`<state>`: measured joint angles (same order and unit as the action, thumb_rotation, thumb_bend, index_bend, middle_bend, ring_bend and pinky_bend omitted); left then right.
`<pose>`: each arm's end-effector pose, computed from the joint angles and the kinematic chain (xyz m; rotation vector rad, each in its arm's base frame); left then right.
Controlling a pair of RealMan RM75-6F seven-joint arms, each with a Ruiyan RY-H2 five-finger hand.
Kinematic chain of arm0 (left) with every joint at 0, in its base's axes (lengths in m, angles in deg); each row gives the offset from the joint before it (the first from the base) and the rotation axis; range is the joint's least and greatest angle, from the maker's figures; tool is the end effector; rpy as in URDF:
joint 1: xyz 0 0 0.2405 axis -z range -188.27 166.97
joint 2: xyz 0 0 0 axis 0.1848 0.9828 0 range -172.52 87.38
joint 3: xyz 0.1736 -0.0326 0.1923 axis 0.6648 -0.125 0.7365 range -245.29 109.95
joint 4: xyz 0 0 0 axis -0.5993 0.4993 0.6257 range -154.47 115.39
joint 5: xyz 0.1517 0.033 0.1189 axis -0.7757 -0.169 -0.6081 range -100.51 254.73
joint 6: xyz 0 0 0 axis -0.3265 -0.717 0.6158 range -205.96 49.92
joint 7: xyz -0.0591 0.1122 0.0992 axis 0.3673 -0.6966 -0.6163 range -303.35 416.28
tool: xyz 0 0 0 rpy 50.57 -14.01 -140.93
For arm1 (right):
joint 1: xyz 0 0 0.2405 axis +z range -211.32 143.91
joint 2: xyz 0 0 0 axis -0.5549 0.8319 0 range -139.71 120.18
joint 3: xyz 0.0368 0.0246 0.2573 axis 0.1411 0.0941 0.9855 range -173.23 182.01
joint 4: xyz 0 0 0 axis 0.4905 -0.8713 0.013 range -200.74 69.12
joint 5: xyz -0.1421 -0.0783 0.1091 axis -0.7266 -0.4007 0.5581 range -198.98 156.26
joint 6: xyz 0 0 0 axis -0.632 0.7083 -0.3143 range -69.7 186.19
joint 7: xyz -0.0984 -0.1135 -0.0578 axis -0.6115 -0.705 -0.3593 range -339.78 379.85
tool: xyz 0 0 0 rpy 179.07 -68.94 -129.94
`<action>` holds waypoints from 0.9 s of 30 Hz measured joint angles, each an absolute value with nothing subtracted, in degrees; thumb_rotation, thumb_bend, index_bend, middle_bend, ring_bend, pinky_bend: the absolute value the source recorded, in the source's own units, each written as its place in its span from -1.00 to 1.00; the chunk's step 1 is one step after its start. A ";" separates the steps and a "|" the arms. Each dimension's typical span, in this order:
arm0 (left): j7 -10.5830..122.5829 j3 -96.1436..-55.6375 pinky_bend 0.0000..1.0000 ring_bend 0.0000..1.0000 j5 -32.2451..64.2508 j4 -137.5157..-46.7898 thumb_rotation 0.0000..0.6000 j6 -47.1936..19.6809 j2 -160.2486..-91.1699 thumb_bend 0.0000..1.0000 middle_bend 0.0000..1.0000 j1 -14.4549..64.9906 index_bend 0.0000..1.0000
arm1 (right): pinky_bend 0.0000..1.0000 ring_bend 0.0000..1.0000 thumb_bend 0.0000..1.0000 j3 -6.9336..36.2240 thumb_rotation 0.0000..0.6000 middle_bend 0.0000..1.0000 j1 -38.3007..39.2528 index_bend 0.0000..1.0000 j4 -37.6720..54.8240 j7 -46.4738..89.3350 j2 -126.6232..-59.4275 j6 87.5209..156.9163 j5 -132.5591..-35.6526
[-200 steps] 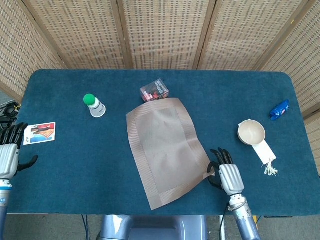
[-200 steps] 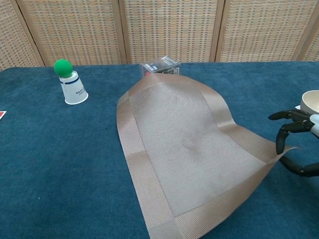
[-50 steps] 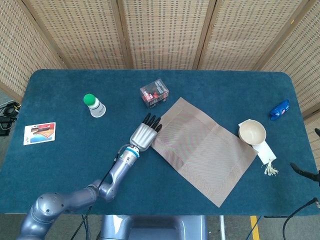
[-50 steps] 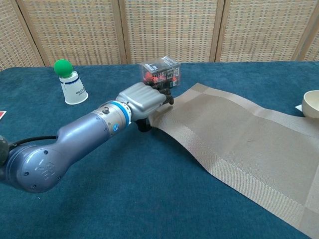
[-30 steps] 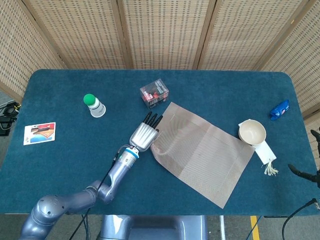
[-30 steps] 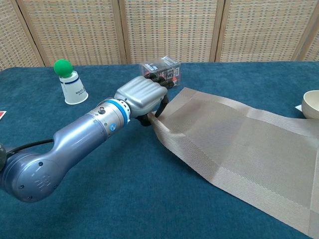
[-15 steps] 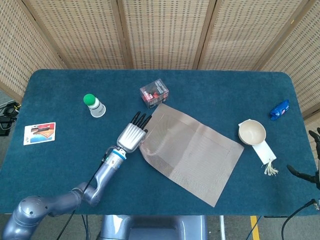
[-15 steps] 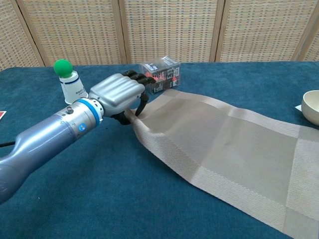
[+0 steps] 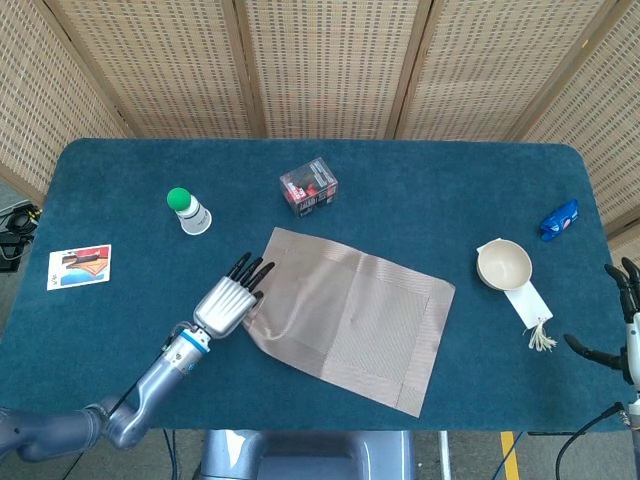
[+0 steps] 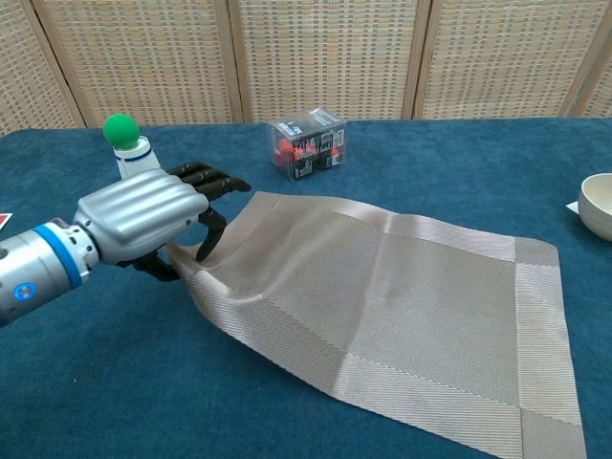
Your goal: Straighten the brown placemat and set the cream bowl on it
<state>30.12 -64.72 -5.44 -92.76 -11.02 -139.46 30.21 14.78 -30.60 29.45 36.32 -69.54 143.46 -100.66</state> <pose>-0.1554 0.3120 -0.0493 -2.0726 -0.4209 -0.8972 -0.3138 -0.2102 0.2226 1.1023 -1.0404 1.1375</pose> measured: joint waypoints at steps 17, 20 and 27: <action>34.36 -56.09 -1.00 -1.00 -16.96 -100.93 1.00 -9.35 -132.80 0.02 -1.00 25.80 0.40 | -1.00 -1.00 -0.69 13.83 1.00 -1.00 -31.14 -0.73 30.77 35.08 -69.52 144.83 -102.36; 37.28 -55.17 -1.00 -1.00 -18.88 -100.87 1.00 -9.16 -132.20 0.01 -1.00 25.54 0.40 | -1.00 -1.00 -0.69 13.67 1.00 -1.00 -31.11 -0.73 30.79 34.77 -69.68 144.84 -102.50; 45.62 -53.50 -1.00 -1.00 -23.71 -99.63 1.00 -8.82 -131.43 0.01 -1.00 25.67 0.39 | -1.00 -1.00 -0.69 13.62 1.00 -1.00 -31.04 -0.73 30.80 34.34 -69.85 144.83 -102.37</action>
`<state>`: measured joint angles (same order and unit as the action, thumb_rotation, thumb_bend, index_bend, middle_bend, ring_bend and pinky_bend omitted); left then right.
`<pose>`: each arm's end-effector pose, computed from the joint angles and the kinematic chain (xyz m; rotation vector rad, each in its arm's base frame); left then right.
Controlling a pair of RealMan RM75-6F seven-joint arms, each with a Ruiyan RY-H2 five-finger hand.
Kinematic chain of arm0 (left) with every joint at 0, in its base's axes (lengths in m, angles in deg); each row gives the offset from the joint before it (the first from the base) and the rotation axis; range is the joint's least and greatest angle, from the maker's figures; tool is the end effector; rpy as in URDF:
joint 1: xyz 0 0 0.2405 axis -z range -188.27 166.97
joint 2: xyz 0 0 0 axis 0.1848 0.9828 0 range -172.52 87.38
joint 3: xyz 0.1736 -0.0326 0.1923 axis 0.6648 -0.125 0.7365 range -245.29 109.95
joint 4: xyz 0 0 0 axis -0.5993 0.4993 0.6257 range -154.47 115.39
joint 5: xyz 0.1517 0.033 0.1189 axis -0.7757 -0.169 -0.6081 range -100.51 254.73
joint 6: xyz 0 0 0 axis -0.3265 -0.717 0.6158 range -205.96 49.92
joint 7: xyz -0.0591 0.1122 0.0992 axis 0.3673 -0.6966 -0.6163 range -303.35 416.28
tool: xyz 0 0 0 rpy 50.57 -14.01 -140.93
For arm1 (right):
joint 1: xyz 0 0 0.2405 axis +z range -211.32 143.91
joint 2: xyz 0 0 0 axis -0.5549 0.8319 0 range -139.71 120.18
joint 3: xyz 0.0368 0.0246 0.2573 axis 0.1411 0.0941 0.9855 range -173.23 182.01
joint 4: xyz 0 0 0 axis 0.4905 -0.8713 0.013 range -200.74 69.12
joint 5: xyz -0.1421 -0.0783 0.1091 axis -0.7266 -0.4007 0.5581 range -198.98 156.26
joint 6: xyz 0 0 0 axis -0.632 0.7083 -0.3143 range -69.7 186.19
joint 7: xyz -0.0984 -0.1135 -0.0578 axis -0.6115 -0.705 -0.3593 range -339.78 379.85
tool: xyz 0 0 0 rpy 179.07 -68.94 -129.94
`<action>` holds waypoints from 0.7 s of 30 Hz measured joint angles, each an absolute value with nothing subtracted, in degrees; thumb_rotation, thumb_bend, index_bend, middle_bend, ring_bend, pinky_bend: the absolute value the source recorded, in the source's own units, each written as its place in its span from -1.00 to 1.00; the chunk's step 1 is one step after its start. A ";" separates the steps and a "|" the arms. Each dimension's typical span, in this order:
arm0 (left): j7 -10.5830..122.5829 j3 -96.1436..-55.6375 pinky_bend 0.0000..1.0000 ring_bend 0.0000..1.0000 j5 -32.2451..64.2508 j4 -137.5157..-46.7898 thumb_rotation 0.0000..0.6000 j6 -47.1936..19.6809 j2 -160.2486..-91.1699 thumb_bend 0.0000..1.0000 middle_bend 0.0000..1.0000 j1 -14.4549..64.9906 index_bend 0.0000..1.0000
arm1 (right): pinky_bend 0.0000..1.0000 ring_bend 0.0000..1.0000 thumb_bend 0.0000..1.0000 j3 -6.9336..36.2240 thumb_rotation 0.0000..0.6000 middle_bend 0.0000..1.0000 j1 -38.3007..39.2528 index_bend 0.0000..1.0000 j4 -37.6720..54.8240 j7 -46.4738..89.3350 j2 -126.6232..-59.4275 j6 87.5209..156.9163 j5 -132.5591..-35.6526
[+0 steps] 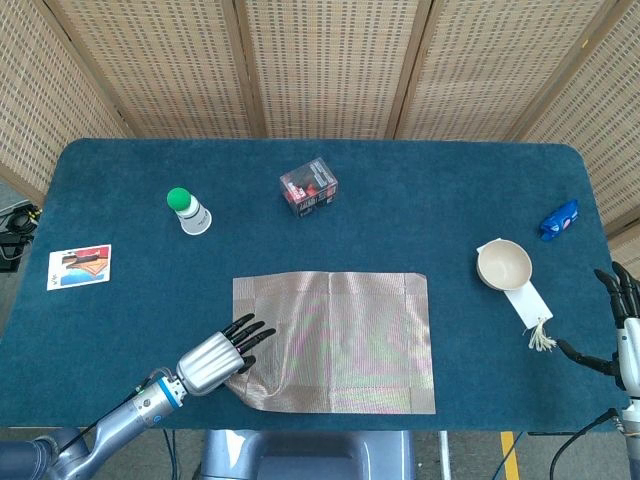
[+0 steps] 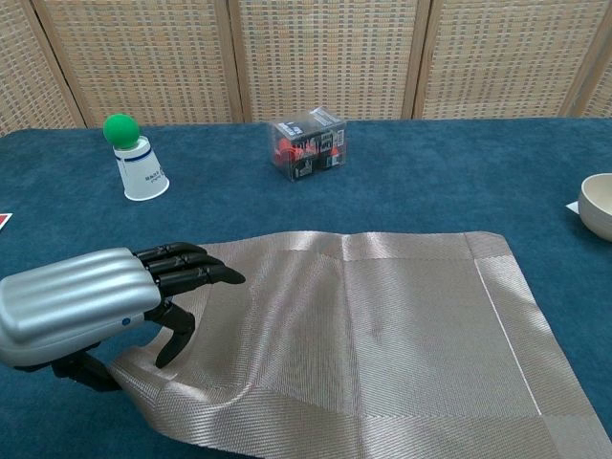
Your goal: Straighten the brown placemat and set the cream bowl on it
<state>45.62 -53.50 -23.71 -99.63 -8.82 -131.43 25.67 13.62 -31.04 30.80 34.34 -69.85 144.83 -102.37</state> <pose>-0.1794 0.2327 -0.0362 -2.3712 -0.5444 -1.0207 -0.3073 -0.2042 0.2166 1.1293 -1.0299 1.1357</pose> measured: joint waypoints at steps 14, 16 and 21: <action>48.36 -52.44 -1.00 -1.00 -27.43 -98.75 1.00 -9.94 -129.82 -0.41 -1.00 25.79 -0.52 | -1.00 -1.00 -0.69 13.43 1.00 -1.00 -31.09 -0.73 30.98 34.41 -69.73 144.91 -102.53; 48.21 -52.44 -1.00 -1.00 -27.25 -99.00 1.00 -10.11 -128.65 -0.52 -1.00 25.71 -0.78 | -1.00 -1.00 -0.69 13.41 1.00 -1.00 -31.11 -0.73 31.03 34.37 -69.69 144.91 -102.53; 48.37 -52.30 -1.00 -1.00 -27.12 -101.16 1.00 -10.15 -126.12 -0.58 -1.00 25.33 -0.96 | -1.00 -1.00 -0.69 13.35 1.00 -1.00 -31.17 -0.73 31.42 33.59 -69.62 144.94 -102.35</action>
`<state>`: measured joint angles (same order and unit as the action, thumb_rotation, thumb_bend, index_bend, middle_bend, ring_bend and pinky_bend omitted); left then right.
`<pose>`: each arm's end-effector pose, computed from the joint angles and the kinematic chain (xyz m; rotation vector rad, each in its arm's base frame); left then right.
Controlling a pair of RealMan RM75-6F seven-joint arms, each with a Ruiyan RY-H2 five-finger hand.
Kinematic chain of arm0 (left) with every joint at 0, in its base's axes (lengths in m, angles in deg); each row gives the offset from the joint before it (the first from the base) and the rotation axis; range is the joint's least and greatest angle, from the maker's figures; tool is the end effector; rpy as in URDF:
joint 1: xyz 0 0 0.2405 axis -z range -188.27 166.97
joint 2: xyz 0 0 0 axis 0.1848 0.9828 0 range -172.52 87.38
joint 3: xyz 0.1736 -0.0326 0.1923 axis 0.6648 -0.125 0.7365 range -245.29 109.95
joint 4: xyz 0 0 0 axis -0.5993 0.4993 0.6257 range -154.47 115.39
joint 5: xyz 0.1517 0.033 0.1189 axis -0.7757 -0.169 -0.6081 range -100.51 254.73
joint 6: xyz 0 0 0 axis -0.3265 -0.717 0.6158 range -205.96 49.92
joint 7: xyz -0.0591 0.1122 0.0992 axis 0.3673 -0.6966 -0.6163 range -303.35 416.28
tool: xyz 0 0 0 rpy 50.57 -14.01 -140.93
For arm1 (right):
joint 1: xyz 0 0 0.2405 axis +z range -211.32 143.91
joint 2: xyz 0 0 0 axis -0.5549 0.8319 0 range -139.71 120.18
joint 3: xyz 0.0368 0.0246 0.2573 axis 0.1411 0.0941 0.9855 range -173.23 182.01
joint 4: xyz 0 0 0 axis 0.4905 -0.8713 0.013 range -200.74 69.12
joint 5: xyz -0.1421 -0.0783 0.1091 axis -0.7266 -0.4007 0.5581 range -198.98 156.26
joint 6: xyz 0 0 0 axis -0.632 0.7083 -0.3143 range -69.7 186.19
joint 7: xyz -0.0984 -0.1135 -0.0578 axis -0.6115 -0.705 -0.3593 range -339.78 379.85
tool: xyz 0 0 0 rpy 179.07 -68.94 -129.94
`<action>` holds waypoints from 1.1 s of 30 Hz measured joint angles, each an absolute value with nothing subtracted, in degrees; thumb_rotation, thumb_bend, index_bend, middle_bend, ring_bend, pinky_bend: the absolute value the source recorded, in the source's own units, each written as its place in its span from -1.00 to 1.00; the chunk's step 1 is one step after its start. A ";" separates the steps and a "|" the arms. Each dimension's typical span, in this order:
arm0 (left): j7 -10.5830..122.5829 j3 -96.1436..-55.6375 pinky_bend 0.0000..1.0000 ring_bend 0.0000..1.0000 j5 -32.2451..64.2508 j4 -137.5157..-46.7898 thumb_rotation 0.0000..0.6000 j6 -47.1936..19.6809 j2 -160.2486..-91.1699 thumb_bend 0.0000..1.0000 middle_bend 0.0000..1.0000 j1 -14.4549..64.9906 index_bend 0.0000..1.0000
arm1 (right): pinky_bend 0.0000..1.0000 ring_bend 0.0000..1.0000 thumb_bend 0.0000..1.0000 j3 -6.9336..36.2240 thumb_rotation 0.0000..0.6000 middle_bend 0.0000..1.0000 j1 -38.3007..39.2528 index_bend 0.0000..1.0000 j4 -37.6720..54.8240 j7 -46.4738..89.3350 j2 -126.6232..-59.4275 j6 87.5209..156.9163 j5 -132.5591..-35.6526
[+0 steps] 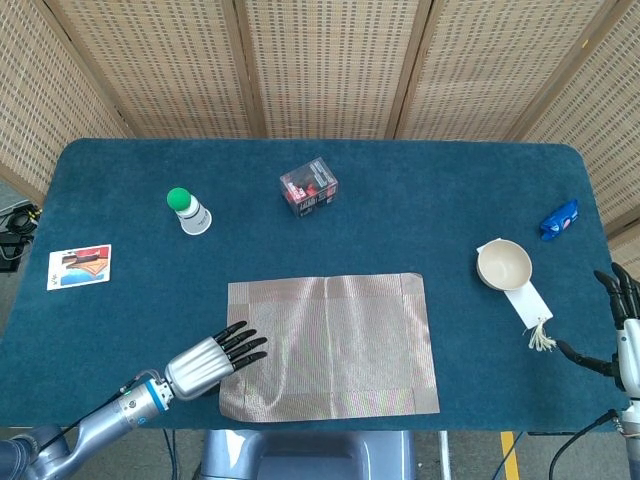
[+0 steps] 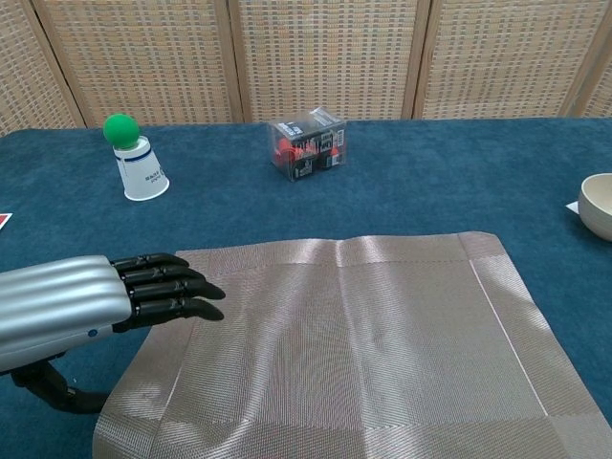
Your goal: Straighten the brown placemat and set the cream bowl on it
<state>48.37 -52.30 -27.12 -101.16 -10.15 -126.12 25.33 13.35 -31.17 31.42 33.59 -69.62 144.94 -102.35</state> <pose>-0.1954 0.2294 -0.0161 -2.4273 -0.5387 -0.9574 -0.3063 -0.2025 0.2163 1.1325 -1.0295 1.1261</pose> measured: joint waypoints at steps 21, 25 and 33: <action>52.24 -51.58 -1.00 -1.00 -23.70 -111.74 1.00 -12.55 -114.72 0.85 -1.00 22.76 -1.00 | -1.00 -1.00 -0.69 12.45 1.00 -1.00 -30.67 -0.73 32.36 30.82 -70.15 143.64 -102.41; 51.15 -52.08 -1.00 -1.00 -24.00 -113.57 1.00 -18.34 -114.68 1.00 -1.00 25.51 -1.00 | -1.00 -1.00 -0.69 12.41 1.00 -1.00 -30.71 -0.73 32.52 30.75 -70.18 143.82 -102.50; 47.44 -53.71 -1.00 -1.00 -23.25 -118.78 1.00 -31.34 -114.50 1.00 -1.00 32.16 -1.00 | -1.00 -1.00 -0.69 12.48 1.00 -1.00 -31.13 -0.72 32.62 31.75 -69.68 144.63 -102.73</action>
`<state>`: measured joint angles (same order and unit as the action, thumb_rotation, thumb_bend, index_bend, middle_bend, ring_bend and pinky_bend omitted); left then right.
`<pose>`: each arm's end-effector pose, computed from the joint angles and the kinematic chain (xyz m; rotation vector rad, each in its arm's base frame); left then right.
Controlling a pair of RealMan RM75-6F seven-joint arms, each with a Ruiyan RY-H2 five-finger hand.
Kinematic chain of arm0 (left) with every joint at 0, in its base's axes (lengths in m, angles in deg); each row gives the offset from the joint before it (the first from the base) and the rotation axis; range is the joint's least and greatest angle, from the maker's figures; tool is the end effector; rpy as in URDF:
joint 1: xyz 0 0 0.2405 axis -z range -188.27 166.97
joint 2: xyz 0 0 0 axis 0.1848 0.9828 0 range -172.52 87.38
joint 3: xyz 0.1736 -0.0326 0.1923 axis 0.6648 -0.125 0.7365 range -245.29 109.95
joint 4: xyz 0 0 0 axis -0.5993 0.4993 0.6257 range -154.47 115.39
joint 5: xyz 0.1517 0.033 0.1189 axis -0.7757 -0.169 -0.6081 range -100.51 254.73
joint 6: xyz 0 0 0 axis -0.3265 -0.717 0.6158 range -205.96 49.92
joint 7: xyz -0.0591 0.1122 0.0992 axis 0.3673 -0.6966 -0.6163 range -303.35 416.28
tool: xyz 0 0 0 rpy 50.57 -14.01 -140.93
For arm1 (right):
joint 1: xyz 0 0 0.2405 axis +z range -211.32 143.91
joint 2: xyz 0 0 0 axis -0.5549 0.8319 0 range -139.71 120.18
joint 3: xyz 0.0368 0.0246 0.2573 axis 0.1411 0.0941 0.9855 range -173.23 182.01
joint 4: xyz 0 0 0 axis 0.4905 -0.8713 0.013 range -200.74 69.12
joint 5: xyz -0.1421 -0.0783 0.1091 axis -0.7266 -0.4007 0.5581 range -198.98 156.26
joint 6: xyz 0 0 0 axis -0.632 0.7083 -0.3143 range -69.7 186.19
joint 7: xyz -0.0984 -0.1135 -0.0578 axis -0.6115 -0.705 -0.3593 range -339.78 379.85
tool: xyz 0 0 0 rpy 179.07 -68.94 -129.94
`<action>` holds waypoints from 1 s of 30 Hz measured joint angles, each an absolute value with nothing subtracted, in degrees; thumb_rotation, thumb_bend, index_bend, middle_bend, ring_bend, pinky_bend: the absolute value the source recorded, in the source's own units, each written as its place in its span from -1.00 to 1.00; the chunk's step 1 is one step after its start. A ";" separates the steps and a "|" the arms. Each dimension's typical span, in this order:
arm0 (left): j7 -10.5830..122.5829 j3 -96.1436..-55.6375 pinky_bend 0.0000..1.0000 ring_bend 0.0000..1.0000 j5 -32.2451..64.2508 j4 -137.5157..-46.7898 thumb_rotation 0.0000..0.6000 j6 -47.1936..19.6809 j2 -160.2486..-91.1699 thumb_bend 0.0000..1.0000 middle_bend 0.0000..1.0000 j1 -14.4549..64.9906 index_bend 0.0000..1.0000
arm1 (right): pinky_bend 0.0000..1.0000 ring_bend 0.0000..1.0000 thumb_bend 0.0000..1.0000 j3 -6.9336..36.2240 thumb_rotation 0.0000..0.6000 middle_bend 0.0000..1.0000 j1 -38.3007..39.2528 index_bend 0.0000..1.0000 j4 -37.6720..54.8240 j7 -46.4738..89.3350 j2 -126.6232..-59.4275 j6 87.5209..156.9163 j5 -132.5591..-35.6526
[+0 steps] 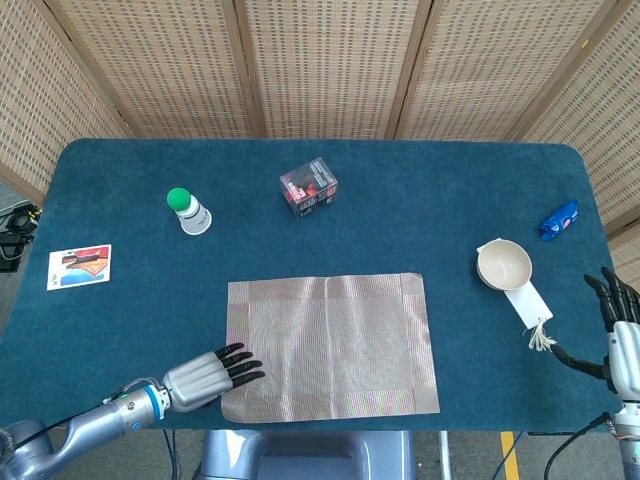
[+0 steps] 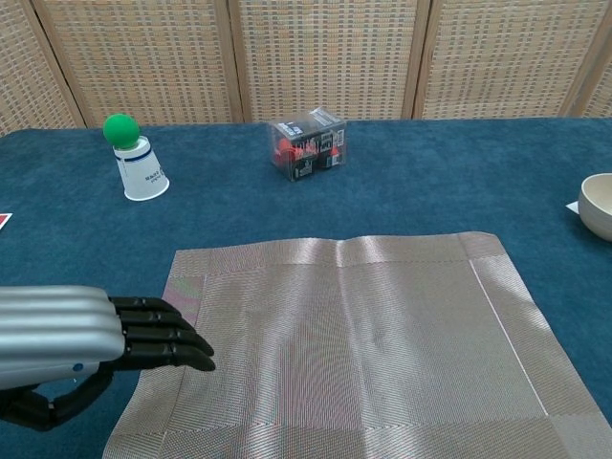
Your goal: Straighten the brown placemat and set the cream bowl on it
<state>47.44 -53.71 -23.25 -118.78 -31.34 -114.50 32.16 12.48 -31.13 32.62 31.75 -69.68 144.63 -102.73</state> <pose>-0.1786 0.2197 -0.0022 -2.6557 -0.6719 -0.6493 -0.3032 -0.2001 0.2102 1.1545 -1.0391 1.1052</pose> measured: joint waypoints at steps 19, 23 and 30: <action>36.46 -58.22 -1.00 -1.00 -11.43 -118.76 1.00 -43.63 -120.93 1.00 -1.00 36.27 -1.00 | -1.00 -1.00 -0.69 12.33 1.00 -1.00 -31.25 -0.71 32.60 32.59 -69.50 145.03 -103.40; 35.96 -57.91 -1.00 -1.00 -11.39 -119.65 1.00 -42.47 -120.21 1.00 -1.00 35.77 -1.00 | -1.00 -1.00 -0.69 12.27 1.00 -1.00 -31.33 -0.71 32.67 32.56 -69.48 145.24 -103.64; 38.18 -57.84 -1.00 -1.00 -13.35 -121.75 1.00 -34.63 -117.38 0.51 -1.00 33.07 -1.00 | -1.00 -1.00 -0.69 12.20 1.00 -1.00 -31.28 -0.69 32.17 33.20 -69.82 145.81 -104.67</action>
<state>38.18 -57.84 -13.35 -121.75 -34.63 -117.38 33.07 12.20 -31.28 32.17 33.20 -69.82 145.81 -104.67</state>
